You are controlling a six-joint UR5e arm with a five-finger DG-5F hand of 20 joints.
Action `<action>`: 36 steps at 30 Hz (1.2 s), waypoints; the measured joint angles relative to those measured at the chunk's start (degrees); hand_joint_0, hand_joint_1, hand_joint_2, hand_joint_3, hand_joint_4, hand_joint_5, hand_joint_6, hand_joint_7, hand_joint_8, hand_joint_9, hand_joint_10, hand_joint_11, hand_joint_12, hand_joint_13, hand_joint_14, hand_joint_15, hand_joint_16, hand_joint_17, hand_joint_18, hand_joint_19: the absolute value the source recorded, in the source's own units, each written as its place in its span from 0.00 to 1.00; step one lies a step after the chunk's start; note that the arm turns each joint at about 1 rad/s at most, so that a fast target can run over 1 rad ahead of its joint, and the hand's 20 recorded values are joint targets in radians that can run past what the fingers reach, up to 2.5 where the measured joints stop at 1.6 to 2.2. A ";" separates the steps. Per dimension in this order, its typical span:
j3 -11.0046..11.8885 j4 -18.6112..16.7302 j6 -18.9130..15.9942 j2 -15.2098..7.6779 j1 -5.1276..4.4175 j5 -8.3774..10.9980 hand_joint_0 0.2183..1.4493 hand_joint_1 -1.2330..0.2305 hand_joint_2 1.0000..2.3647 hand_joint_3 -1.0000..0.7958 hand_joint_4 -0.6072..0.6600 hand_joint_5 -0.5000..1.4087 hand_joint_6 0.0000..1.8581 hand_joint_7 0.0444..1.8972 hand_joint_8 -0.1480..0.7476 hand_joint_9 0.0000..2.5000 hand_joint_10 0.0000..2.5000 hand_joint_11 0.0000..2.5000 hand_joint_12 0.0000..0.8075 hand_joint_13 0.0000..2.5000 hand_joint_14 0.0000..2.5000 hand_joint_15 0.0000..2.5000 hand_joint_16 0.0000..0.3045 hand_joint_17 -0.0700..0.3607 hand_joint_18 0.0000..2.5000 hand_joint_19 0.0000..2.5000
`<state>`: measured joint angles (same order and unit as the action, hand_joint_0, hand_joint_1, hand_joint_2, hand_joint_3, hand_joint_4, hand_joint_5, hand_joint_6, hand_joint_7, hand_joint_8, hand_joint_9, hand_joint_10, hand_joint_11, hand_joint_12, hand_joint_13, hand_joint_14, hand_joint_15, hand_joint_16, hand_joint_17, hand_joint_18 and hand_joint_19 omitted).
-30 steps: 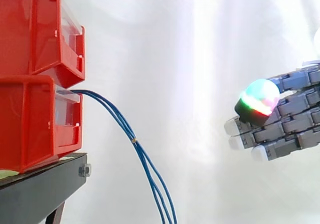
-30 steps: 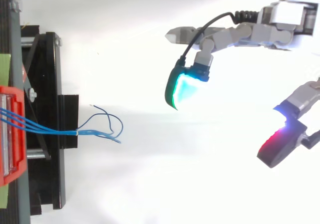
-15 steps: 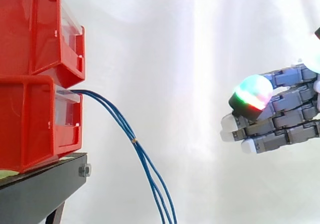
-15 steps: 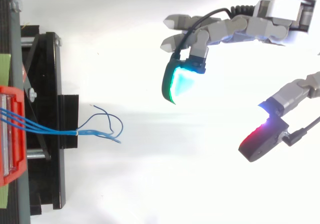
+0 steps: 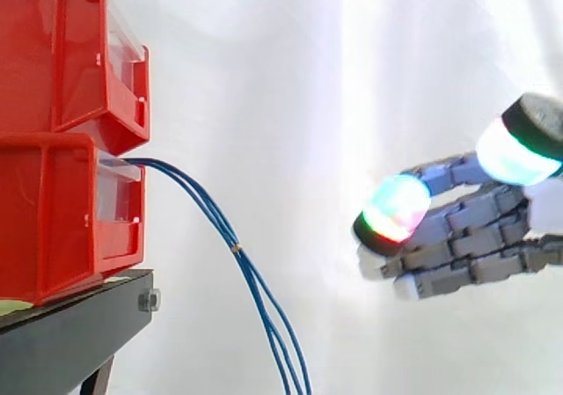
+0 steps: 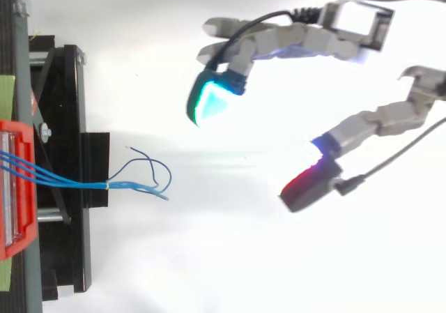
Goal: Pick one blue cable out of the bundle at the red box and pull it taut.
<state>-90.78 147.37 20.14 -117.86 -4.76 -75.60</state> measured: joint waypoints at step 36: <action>7.78 -6.11 5.90 -10.55 -1.00 3.85 0.23 0.34 0.00 0.28 0.75 0.17 0.27 0.44 0.49 0.13 0.00 0.05 0.47 0.04 0.00 0.01 0.22 0.52 0.04 0.07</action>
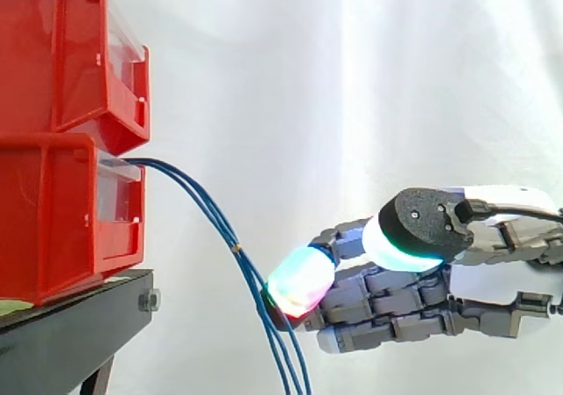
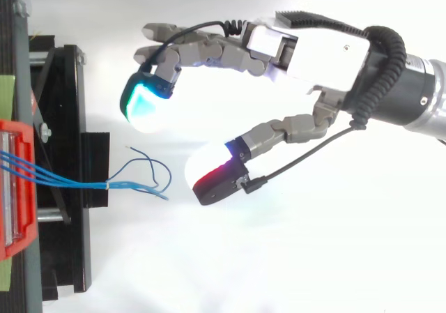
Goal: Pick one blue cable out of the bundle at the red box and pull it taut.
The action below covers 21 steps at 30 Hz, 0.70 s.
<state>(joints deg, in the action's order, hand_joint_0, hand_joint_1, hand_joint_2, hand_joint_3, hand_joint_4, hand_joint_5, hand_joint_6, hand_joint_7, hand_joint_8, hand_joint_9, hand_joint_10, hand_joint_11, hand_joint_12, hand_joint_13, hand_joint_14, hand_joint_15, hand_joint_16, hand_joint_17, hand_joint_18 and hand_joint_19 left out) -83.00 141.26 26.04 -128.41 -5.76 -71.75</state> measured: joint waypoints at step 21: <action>0.37 -0.64 3.13 0.00 -0.69 1.35 0.23 0.36 0.00 0.28 0.75 0.17 0.27 0.44 0.49 0.13 0.00 0.05 0.47 0.04 0.00 0.01 0.22 0.51 0.04 0.07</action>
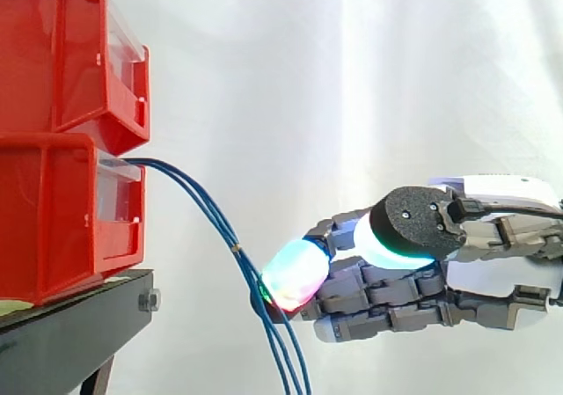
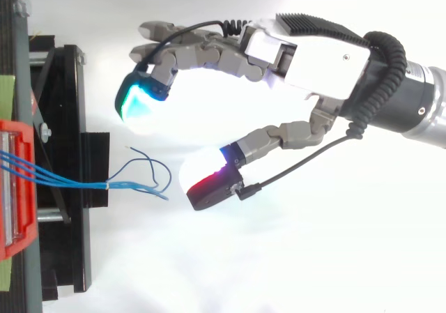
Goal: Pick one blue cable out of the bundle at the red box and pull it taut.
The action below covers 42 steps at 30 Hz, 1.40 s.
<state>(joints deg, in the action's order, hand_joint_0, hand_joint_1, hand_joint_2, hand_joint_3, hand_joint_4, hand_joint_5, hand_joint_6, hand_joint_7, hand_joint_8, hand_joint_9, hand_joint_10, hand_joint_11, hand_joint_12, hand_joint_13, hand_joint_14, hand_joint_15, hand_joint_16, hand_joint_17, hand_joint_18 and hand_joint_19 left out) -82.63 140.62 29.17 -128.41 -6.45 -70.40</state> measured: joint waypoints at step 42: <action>13.62 6.94 -14.98 -8.35 3.38 -13.35 0.28 0.30 0.00 0.28 0.71 0.20 0.27 0.63 0.47 0.10 0.00 0.05 0.45 0.03 0.00 0.01 0.21 0.49 0.04 0.07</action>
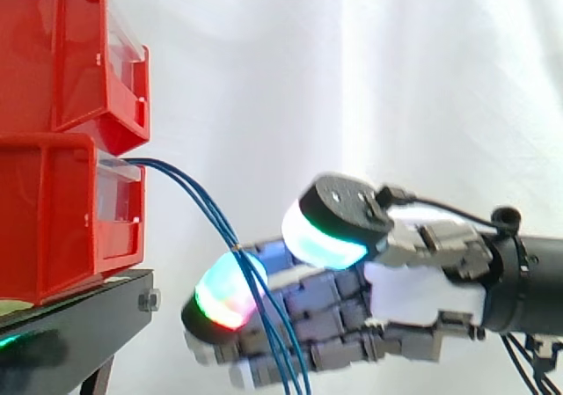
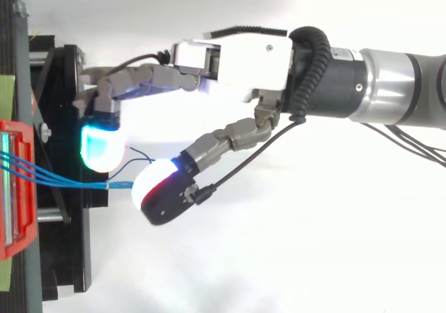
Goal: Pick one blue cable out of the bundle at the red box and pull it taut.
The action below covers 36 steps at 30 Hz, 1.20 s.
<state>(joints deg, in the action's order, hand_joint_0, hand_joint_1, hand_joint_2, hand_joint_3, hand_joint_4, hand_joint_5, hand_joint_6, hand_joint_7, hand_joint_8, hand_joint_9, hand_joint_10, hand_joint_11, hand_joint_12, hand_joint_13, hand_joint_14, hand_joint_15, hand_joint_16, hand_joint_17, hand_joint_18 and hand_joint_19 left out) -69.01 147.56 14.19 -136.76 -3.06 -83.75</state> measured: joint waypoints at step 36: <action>-2.79 -10.09 3.52 -1.69 -1.28 2.13 0.31 0.29 0.00 0.32 0.67 0.19 0.31 0.61 0.48 0.14 0.00 0.04 0.45 0.07 0.00 0.01 0.21 0.49 0.08 0.06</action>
<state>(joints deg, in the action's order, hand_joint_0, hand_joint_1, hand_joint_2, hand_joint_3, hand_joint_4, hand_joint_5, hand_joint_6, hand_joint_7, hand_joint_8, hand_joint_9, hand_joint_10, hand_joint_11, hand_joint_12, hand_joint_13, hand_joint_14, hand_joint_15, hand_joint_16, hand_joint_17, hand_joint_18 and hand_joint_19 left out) -71.80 137.47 17.71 -138.45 -4.34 -81.62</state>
